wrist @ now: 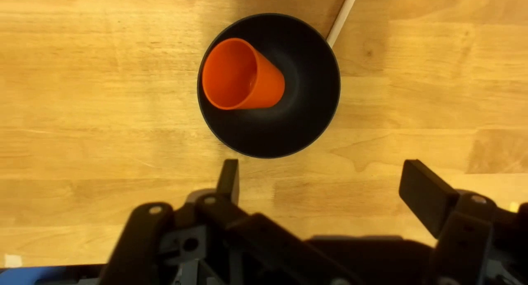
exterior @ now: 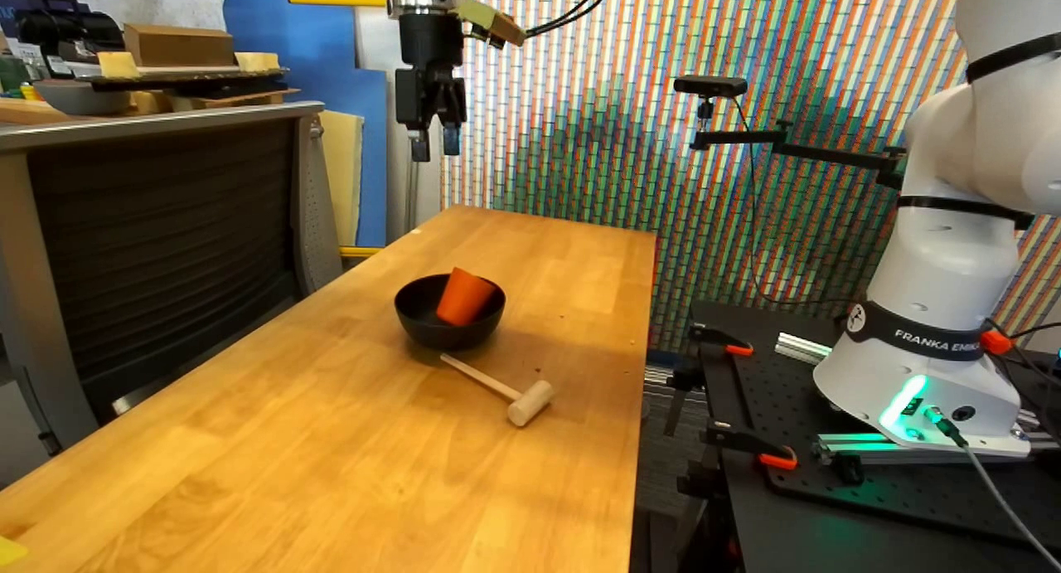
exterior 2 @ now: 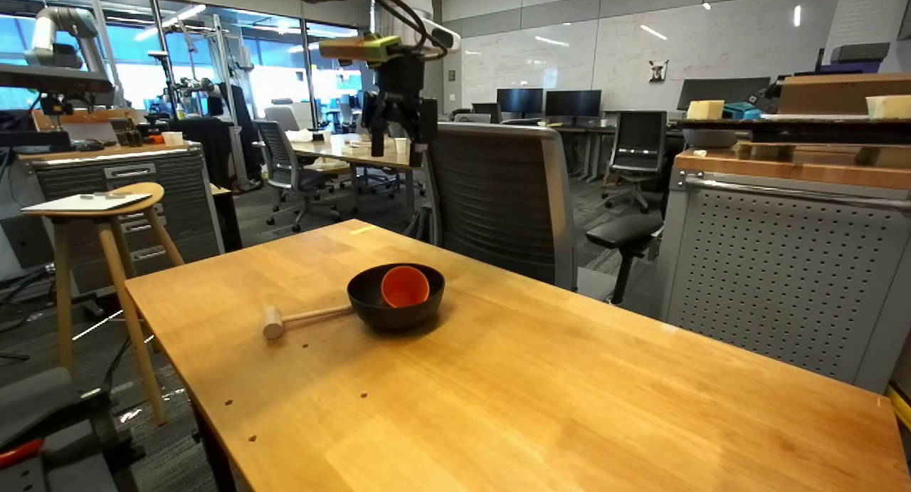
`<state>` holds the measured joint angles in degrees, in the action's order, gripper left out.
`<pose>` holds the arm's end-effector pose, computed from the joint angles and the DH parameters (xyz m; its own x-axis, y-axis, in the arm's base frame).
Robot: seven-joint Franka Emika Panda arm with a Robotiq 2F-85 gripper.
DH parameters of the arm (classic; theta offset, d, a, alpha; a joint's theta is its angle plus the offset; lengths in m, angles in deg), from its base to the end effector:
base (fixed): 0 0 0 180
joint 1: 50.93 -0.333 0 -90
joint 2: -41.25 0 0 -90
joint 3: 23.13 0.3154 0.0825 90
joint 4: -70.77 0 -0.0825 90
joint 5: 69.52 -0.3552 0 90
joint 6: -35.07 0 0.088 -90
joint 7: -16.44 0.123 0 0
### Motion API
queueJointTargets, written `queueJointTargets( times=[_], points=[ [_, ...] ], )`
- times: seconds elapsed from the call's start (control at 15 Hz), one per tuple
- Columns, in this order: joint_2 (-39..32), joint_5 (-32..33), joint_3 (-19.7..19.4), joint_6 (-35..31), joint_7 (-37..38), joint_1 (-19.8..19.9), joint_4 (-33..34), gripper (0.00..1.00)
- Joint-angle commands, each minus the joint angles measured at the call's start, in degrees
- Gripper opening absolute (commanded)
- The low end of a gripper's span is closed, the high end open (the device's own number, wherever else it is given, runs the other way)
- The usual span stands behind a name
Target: Put the orange cup in the black bowl
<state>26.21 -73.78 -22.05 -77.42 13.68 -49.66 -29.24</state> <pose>0.6008 0.0032 0.4140 0.9990 0.0159 -0.0422 0.0127 -0.9972 -0.0743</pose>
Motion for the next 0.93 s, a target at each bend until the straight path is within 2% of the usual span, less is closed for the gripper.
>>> queueJointTargets(
  times=[0.0,0.2,0.4,0.87],
  points=[
    [6.7,-5.3,-0.1,-0.9,-4.4,1.6,-5.4,1.0],
    [4.6,-13.2,0.0,-1.4,-6.2,2.3,-5.6,1.0],
    [0.5,-17.6,0.2,-2.0,-7.2,2.4,-5.3,1.0],
    [-10.7,-14.1,-0.7,-5.9,-3.5,2.3,-3.3,1.0]
  ],
)
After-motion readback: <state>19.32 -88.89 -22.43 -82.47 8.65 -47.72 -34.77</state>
